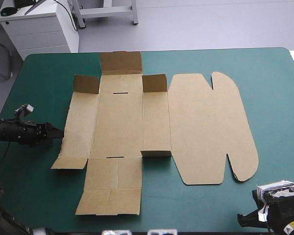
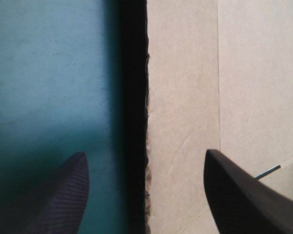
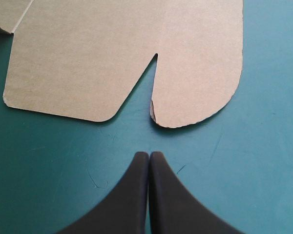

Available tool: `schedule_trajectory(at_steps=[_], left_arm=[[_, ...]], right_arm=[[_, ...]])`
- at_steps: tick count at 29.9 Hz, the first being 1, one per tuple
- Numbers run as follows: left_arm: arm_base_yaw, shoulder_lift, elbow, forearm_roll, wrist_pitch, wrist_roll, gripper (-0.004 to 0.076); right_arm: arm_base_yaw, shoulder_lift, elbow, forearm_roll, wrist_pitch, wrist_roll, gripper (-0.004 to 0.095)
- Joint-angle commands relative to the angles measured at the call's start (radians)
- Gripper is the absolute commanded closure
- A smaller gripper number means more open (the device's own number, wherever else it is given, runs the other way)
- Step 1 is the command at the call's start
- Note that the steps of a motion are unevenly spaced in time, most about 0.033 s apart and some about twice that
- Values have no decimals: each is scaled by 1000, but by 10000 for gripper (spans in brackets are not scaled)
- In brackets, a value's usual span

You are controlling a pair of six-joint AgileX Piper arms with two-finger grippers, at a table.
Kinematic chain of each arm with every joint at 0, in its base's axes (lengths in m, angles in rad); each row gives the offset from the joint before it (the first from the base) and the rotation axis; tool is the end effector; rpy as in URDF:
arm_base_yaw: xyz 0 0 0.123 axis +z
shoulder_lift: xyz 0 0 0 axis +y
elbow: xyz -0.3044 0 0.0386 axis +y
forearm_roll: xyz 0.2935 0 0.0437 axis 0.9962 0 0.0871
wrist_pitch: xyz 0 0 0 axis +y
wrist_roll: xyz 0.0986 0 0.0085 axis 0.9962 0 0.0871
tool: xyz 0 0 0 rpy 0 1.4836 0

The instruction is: Fold the box

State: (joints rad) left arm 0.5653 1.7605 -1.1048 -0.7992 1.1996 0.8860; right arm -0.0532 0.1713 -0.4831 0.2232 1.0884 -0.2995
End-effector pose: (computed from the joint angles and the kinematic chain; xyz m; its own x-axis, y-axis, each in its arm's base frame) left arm 0.3311 0.1317 0.1969 -0.9458 -0.1551 -0.2853 0.0525 0.7941 -0.6056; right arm 0.0490 0.0168 0.2835 -0.5959 -0.1581 -0.7873 -0.2196 0.9751 -0.0297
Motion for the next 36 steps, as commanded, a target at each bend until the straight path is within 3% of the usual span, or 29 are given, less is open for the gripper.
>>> schedule_trajectory(at_steps=[1,23,26,29,30,31,36], left_arm=[[-32,7,-29,-55,95,5,240],[-251,63,-21,-4,95,-115,267],[-268,63,-21,-4,95,-125,372],[-281,63,-21,-8,95,-137,589],[-281,65,-21,-10,95,-134,696],[-282,65,-21,-15,95,-119,729],[-284,65,-21,-22,95,-24,731]], right_arm=[[2,14,-24,12,-59,-7,922],[2,14,-24,12,-59,-7,922],[2,14,-24,12,-59,-7,922],[2,14,-24,12,-59,-7,922],[2,14,-24,12,-59,-7,922],[2,14,-24,12,-59,-7,922],[2,14,-24,12,-59,-7,922]])
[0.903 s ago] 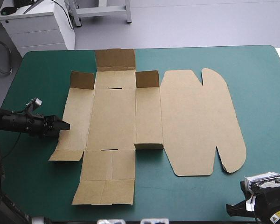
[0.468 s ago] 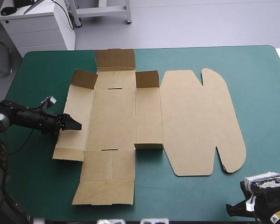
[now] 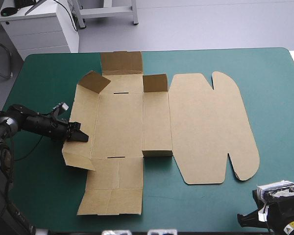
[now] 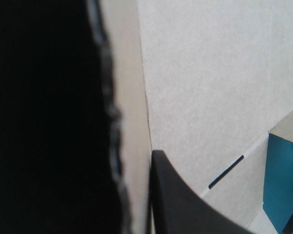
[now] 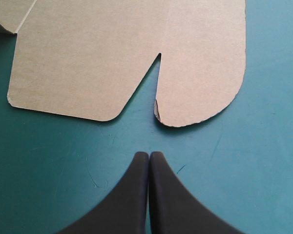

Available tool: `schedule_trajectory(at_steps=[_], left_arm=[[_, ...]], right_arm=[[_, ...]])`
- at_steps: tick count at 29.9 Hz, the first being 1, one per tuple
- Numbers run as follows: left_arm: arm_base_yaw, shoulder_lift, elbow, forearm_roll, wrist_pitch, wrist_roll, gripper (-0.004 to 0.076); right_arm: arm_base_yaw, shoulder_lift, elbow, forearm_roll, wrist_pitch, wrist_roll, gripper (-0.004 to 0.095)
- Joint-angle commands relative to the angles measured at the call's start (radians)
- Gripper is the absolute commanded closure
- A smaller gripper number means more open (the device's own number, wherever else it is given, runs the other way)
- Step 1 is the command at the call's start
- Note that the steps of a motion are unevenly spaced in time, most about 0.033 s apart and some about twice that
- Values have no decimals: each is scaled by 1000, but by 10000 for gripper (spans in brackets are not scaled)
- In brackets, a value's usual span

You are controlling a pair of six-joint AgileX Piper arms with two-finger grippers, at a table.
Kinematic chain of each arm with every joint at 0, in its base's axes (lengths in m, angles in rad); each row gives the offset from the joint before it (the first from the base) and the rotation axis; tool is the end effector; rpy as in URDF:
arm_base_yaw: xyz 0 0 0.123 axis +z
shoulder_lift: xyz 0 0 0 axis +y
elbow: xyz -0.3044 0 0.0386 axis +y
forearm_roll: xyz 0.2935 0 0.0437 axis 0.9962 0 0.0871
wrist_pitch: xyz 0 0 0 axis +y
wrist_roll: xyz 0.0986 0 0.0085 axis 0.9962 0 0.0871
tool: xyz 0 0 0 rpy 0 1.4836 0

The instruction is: Fold the box

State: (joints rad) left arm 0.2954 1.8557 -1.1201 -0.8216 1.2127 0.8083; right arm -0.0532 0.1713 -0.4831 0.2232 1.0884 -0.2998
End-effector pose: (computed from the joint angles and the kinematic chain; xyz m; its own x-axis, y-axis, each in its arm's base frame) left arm 0.3632 0.0395 0.1685 -0.9862 0.0294 -0.1628 0.1330 0.7262 -0.6745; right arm 0.0490 0.0168 0.2835 -0.5958 -0.1584 -0.7873 -0.2198 0.9751 -0.0299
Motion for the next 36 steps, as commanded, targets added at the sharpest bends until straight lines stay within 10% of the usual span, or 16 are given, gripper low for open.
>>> schedule_trajectory(at_steps=[1,18,36], left_arm=[[-14,-30,-5,-2,76,61,731],[-53,-97,-143,35,82,97,731],[-532,-198,-855,597,42,15,731]], right_arm=[[2,14,-24,12,-59,-7,922],[2,14,-24,12,-59,-7,922],[2,14,-24,12,-59,-7,922]])
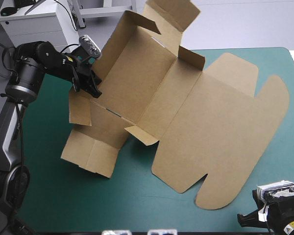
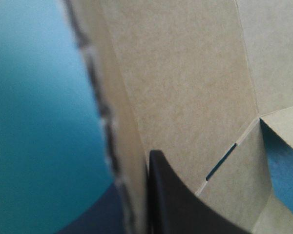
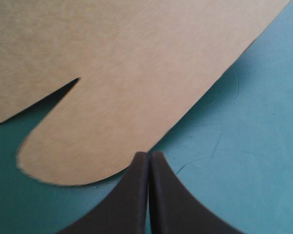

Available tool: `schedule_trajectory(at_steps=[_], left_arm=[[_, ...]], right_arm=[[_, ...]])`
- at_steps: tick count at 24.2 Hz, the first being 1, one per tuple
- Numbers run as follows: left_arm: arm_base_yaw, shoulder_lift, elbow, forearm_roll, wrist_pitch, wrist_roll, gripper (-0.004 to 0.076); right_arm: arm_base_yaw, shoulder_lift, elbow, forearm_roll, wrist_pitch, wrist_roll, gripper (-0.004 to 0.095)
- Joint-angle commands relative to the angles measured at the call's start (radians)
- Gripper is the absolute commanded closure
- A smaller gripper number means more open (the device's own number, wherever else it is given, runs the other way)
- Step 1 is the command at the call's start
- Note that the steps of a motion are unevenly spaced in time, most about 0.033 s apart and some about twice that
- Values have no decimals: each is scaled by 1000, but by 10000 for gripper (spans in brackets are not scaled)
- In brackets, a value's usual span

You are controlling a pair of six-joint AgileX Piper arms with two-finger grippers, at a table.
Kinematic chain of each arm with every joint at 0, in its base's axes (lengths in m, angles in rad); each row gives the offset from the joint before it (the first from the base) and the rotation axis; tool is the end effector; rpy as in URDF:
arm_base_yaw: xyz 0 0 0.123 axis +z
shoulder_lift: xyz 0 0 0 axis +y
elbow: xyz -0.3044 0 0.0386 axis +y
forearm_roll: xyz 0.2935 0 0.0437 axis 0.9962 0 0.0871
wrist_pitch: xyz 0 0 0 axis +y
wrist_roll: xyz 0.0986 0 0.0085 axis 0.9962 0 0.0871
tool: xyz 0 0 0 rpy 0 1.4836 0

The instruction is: Fold the box

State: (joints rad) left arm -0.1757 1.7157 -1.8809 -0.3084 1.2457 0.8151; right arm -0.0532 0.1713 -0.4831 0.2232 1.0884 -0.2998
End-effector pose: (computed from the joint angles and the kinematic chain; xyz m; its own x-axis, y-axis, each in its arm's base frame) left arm 0.4059 -0.1010 0.4313 -0.4044 0.7086 -0.5783 0.7808 0.5967 0.1851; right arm 0.0490 0.0168 0.2835 -0.5958 -0.1584 -0.7873 -0.2198 0.9751 -0.0299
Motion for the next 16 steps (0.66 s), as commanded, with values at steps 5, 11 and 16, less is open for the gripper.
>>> schedule_trajectory(at_steps=[5,11,16], left_arm=[[-174,-58,-148,218,-64,8,731],[-301,-41,-141,358,-158,66,731],[-435,-36,-71,531,-288,110,731]], right_arm=[[2,14,-24,12,-59,-7,922],[2,14,-24,12,-59,-5,922],[2,14,-24,12,-59,-5,922]])
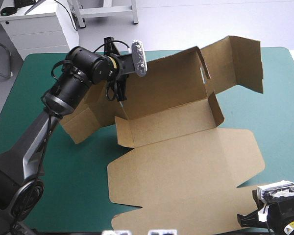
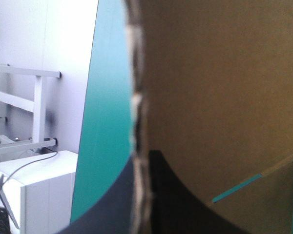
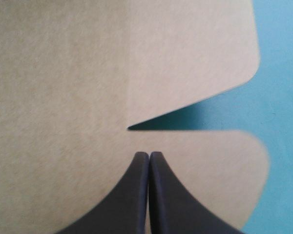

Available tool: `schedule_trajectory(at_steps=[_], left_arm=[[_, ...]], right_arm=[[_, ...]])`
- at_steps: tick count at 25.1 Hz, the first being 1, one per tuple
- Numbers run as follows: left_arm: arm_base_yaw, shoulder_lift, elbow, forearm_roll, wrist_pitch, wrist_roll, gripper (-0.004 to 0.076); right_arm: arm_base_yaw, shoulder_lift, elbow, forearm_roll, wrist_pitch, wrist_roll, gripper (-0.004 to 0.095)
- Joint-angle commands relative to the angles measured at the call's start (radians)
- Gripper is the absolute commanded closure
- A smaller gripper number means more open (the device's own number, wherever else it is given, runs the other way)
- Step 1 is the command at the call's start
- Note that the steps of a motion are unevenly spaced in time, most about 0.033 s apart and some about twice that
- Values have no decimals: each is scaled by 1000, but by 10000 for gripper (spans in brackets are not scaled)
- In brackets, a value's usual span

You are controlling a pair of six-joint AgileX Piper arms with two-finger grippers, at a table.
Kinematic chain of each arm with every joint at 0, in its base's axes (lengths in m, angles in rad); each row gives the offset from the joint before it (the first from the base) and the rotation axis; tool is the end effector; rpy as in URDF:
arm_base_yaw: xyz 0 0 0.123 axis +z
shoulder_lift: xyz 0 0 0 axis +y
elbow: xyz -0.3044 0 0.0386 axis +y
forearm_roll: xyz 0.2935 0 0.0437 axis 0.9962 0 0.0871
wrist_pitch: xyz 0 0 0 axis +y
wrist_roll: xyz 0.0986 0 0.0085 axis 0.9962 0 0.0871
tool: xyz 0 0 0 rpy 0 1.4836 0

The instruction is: Fold the box

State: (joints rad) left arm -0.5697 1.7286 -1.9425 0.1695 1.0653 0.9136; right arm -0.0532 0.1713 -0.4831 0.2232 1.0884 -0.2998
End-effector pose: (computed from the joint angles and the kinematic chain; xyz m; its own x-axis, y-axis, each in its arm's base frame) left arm 0.3737 -0.2220 0.4552 0.0575 0.9492 -0.3094 0.7268 0.1727 0.6647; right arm 0.0490 0.0168 0.2835 -0.5958 -0.1584 -0.7873 -0.2198 0.9751 -0.0299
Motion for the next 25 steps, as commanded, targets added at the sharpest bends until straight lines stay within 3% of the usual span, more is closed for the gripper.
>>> schedule_trajectory(at_steps=[1,8,11,18,23,25], left_arm=[[-64,-49,5,80,-122,19,731],[-167,-51,137,350,-223,-125,731],[-183,-53,189,355,-233,-126,731],[-183,-96,322,359,-392,-150,731],[-183,-121,398,370,-448,-157,731],[-185,-121,413,455,-454,-258,731]], right_arm=[[2,14,-24,12,-59,-5,922],[2,14,-24,12,-59,-5,922],[2,14,-24,12,-59,-5,922],[2,14,-24,12,-59,-5,922],[2,14,-24,12,-59,-5,922],[2,14,-24,12,-59,-5,922]])
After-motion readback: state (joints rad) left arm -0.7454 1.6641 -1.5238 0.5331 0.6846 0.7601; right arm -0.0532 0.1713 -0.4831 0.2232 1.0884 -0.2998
